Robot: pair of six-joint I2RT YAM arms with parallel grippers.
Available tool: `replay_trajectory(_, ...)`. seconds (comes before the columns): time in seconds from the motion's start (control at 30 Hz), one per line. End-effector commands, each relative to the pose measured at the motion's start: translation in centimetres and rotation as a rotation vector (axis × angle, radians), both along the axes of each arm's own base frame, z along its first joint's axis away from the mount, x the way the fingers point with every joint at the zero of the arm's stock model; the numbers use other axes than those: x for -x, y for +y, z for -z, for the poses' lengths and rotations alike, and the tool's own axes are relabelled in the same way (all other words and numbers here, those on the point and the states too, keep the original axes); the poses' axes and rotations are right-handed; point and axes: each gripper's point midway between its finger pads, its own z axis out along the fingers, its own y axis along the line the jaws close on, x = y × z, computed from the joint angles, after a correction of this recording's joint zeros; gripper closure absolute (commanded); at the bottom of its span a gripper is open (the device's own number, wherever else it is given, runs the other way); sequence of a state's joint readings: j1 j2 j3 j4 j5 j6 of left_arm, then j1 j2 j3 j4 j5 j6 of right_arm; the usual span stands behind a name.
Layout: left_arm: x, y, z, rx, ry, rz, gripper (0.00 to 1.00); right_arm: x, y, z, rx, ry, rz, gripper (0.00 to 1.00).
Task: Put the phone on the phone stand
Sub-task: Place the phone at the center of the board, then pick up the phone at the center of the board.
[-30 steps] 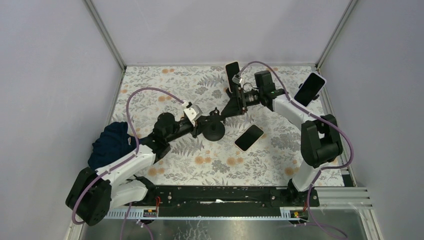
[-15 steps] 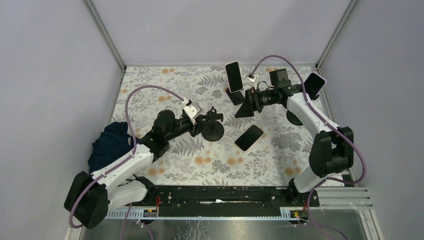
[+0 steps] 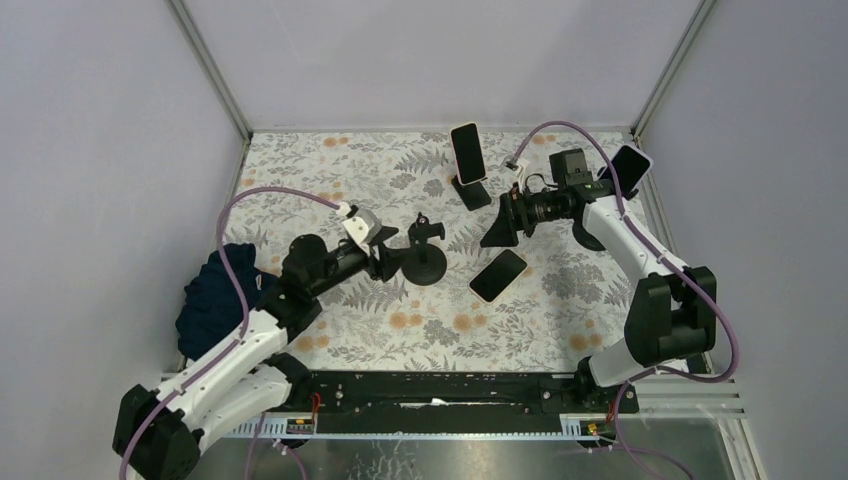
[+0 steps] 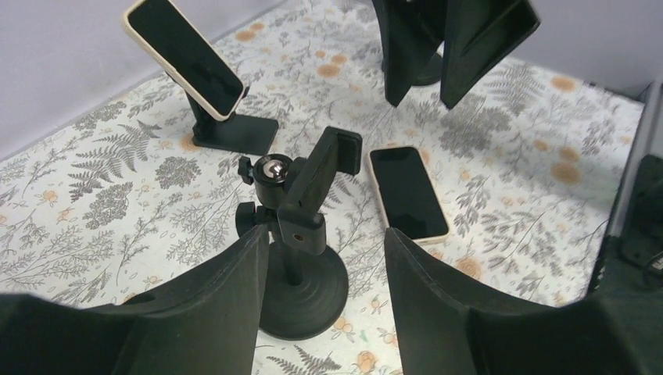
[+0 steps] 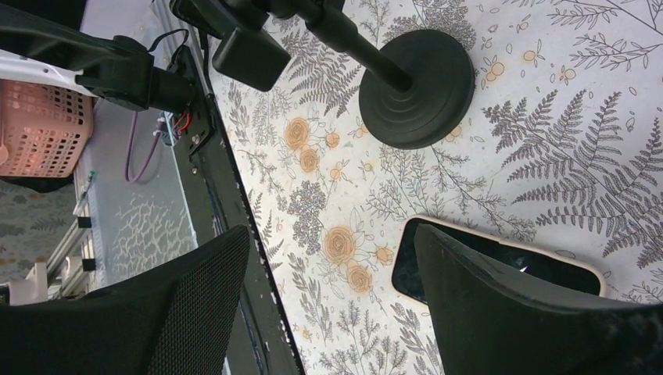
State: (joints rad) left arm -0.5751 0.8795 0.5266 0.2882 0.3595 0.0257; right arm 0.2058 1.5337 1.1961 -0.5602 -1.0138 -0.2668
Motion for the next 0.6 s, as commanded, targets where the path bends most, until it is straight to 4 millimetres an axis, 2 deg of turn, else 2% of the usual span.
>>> replay_trajectory(0.0, 0.9, 1.1, -2.1, 0.104, 0.07, -0.061, 0.35, 0.6, -0.8, -1.2, -0.003, -0.092, -0.025, 0.15)
replay_trajectory(0.1, 2.3, 1.3, -5.7, 0.21, 0.154, -0.059, 0.23, 1.3, -1.7, -0.6, 0.046, -0.162, -0.045, 0.15)
replay_trajectory(0.17, 3.0, 1.6, -7.6, 0.272, 0.205, -0.068, 0.03, 1.5, -2.8, 0.4, 0.107, -0.204, -0.028, 0.15)
replay_trajectory(0.27, 3.4, 2.0, -9.2, 0.4, 0.295, -0.107, 0.01, 1.5, -4.5, 1.2, 0.147, -0.237, 0.015, 0.13)
replay_trajectory(0.43, 4.0, 1.2, -10.6, 0.653, 0.417, -0.047, 0.01, 1.2, -6.5, 0.5, 0.123, -0.245, 0.088, 0.13)
replay_trajectory(0.47, 4.0, 0.7, -10.6, 0.669, 0.468, -0.033, 0.01, 1.3, -6.7, 0.3, 0.119, -0.248, 0.097, 0.13)
replay_trajectory(0.5, 3.6, -0.2, -9.7, 0.642, 0.535, -0.028, 0.01, 1.4, -7.0, 0.3, 0.118, -0.251, 0.104, 0.12)
replay_trajectory(0.57, 4.7, -2.6, -9.3, 0.551, 0.616, 0.051, 0.01, 1.5, -7.7, 0.6, 0.135, -0.263, 0.121, 0.11)
